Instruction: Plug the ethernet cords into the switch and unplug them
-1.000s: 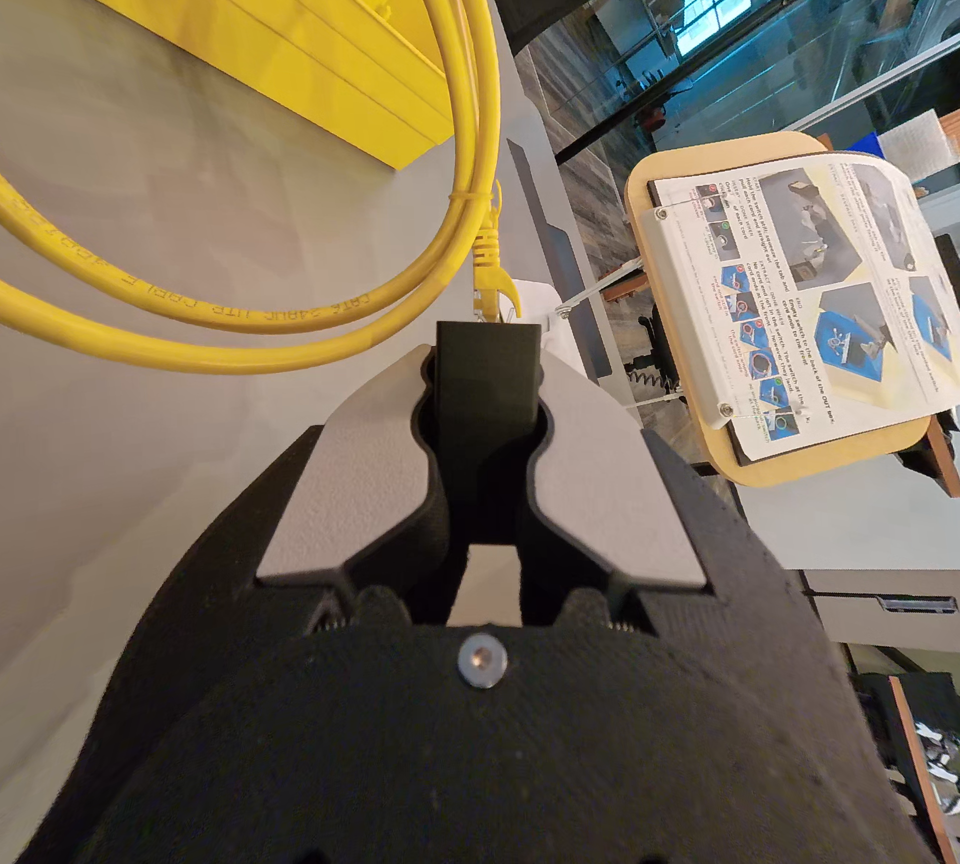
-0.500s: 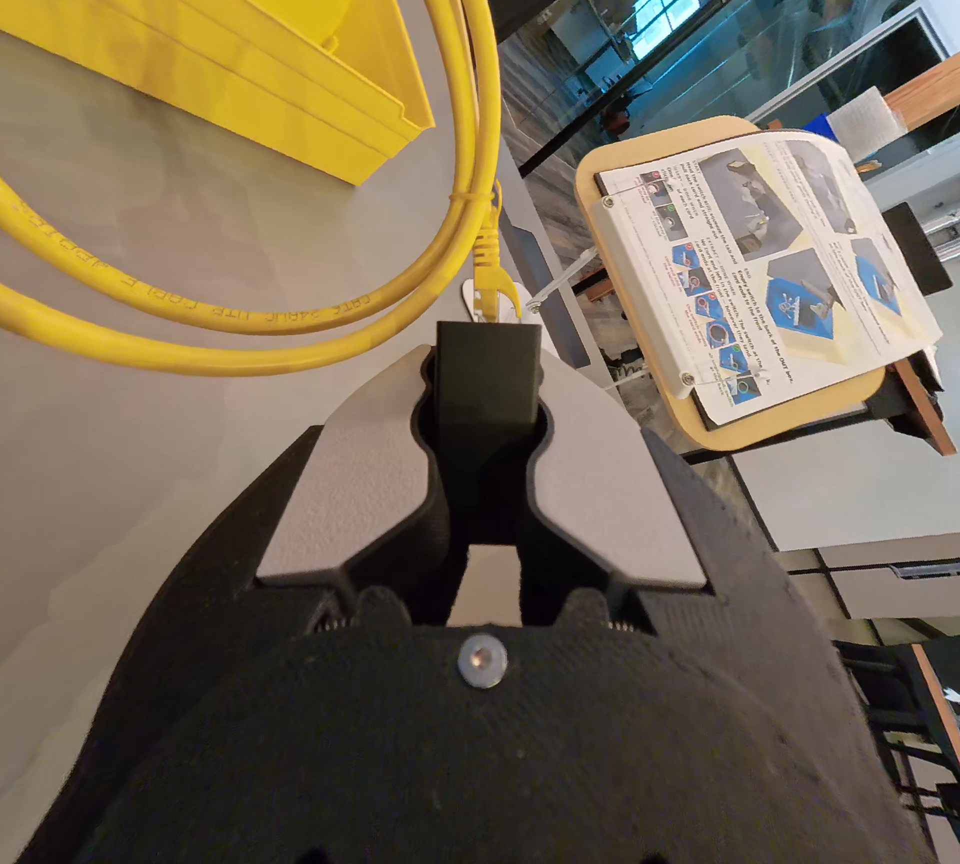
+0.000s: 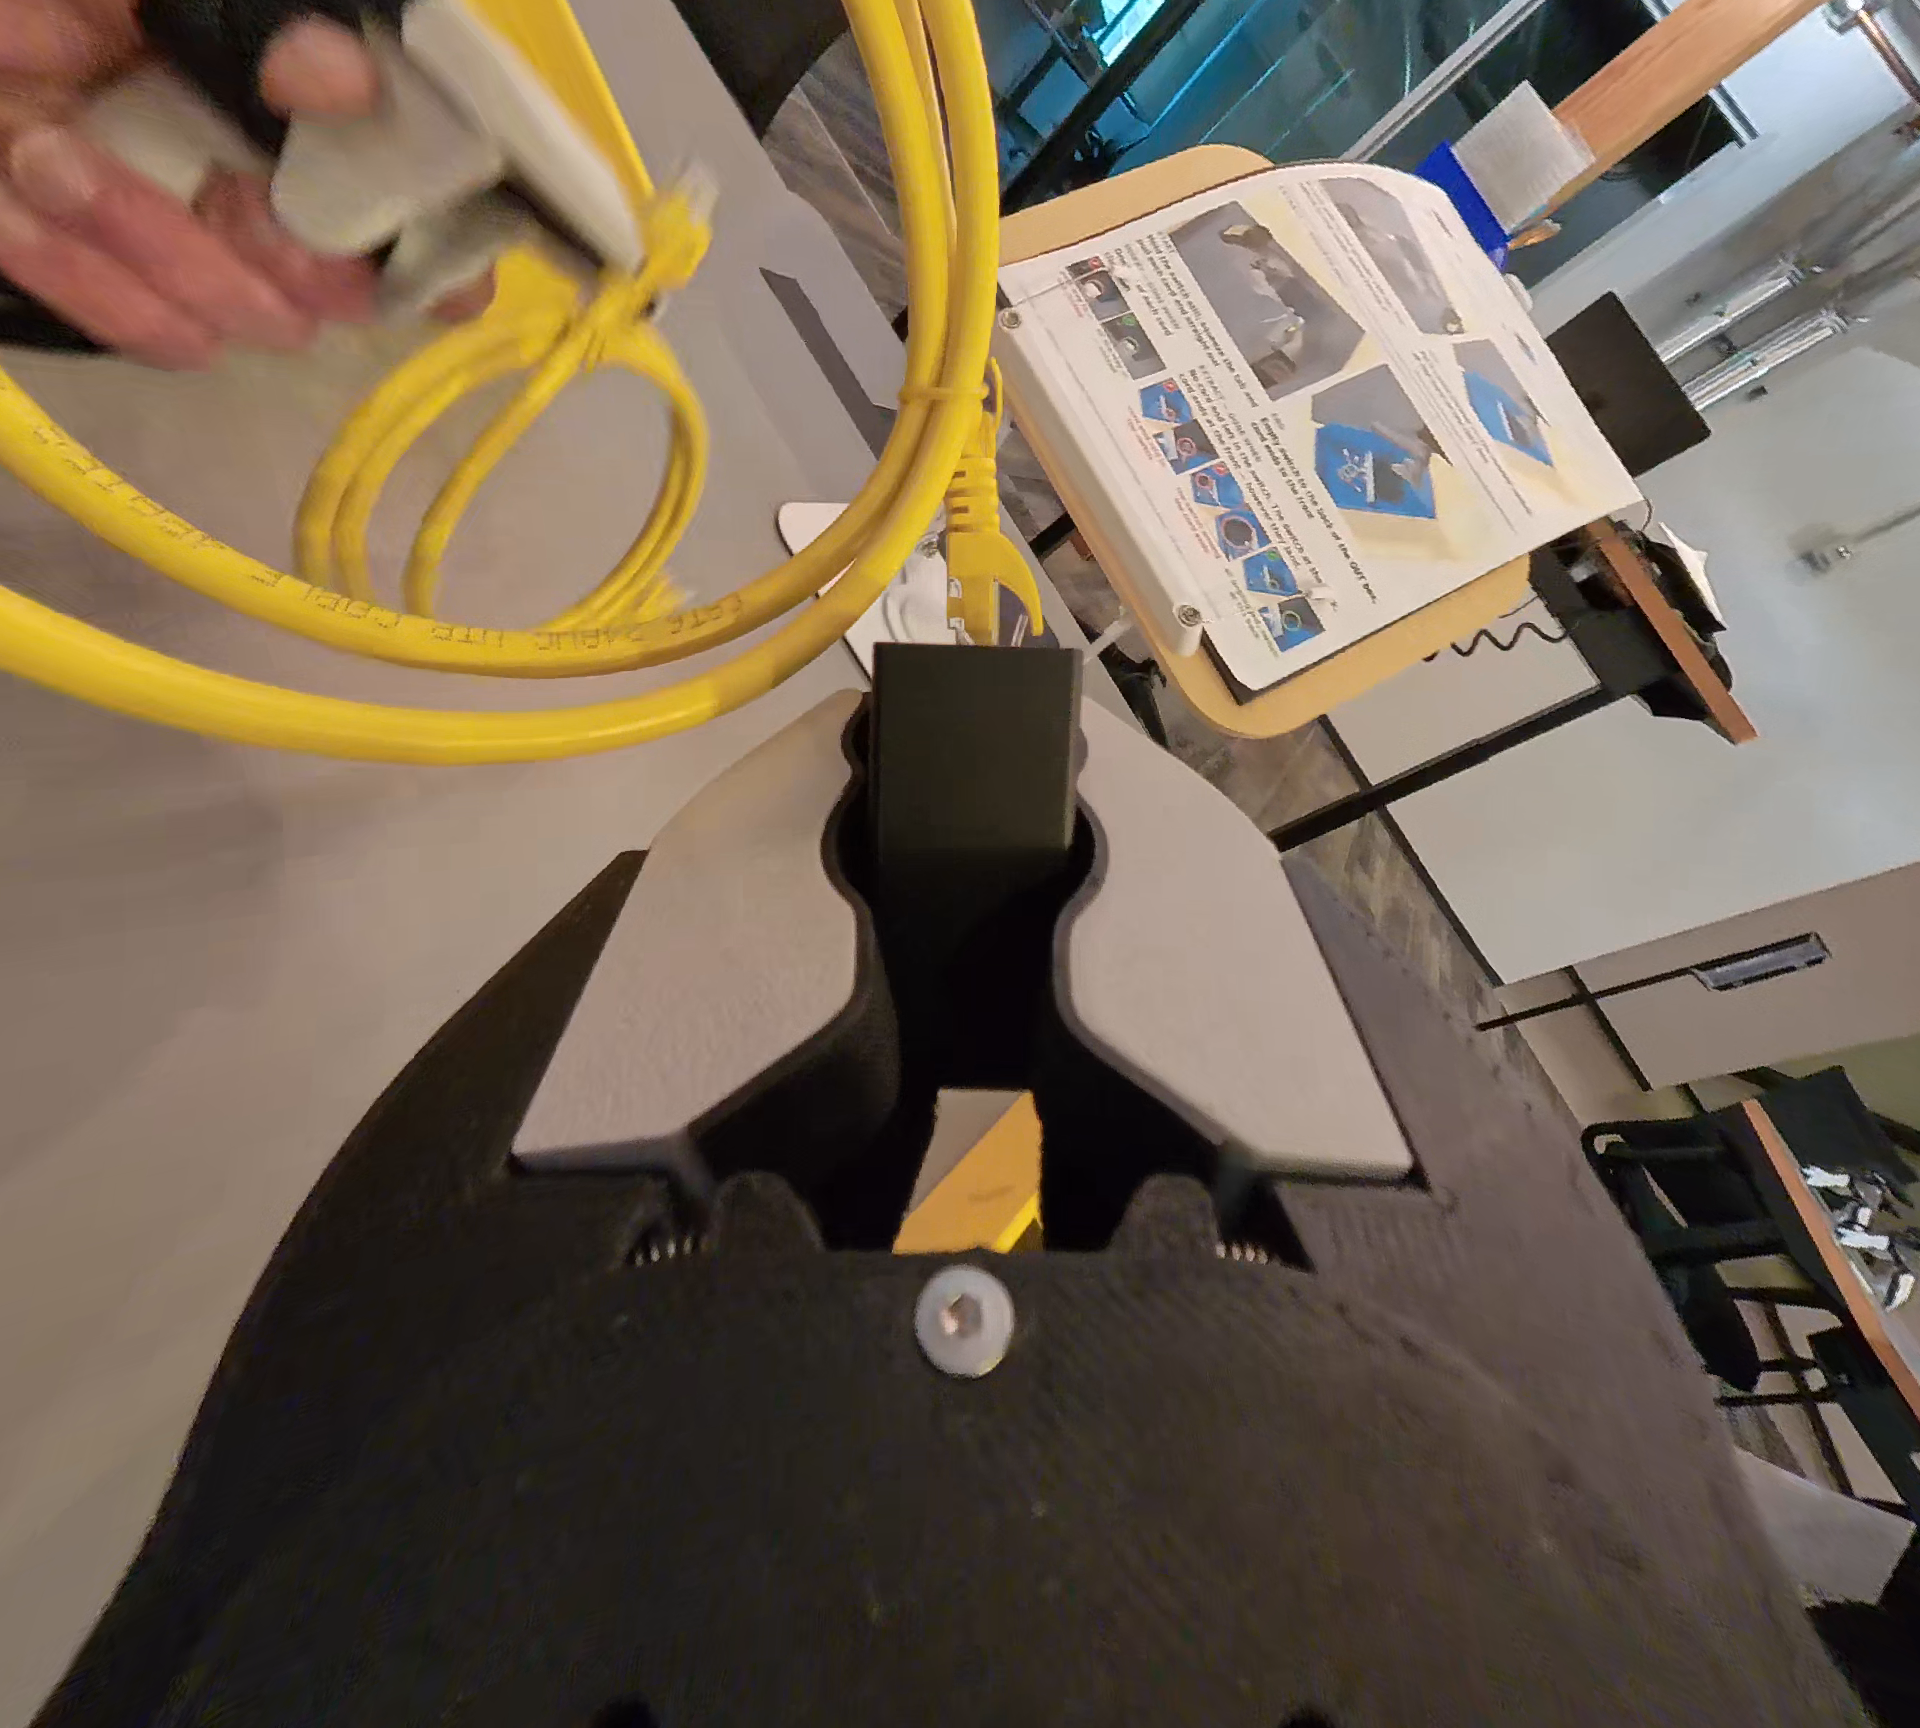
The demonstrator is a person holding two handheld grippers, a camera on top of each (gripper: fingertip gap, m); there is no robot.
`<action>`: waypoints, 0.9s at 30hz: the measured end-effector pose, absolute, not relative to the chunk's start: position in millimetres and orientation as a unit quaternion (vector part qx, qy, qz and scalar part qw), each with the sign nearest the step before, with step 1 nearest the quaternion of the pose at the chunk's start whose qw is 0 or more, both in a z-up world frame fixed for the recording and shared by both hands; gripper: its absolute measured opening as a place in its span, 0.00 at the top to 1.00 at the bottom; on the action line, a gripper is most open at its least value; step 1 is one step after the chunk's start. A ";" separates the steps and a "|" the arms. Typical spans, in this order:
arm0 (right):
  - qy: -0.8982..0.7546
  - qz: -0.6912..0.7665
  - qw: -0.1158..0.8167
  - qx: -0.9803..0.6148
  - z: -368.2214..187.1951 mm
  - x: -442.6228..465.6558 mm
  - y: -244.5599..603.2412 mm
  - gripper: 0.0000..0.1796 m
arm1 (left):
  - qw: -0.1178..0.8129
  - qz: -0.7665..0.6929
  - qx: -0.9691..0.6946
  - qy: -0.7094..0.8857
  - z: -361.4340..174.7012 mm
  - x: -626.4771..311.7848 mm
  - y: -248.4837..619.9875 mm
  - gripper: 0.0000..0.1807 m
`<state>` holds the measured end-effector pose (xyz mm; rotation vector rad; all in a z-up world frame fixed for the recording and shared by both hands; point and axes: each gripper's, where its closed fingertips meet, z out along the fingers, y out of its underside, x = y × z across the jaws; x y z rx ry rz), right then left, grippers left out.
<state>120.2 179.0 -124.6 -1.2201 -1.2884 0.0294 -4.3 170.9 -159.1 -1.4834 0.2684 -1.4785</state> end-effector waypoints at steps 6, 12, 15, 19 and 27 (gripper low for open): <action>-0.555 0.018 0.630 -0.543 -125.5 128.7 181.9 0.83 | 0.442 -0.522 -0.723 0.098 -220.3 -23.3 179.1 0.91; -0.560 0.026 0.626 -0.542 -130.6 120.4 181.9 0.83 | 0.374 -0.343 -0.858 0.075 -273.6 -67.2 187.1 0.91; -0.566 0.025 0.620 -0.542 -133.2 117.8 180.4 0.84 | 0.353 -0.261 -0.891 0.121 -289.8 -65.6 190.8 0.92; -0.568 0.021 0.617 -0.545 -134.0 119.9 180.0 0.84 | 0.325 -0.195 -0.915 0.138 -306.5 -71.8 197.2 0.87; -0.565 0.030 0.618 -0.546 -136.4 118.9 180.7 0.83 | 0.322 -0.104 -0.930 0.143 -333.0 -74.4 215.0 0.81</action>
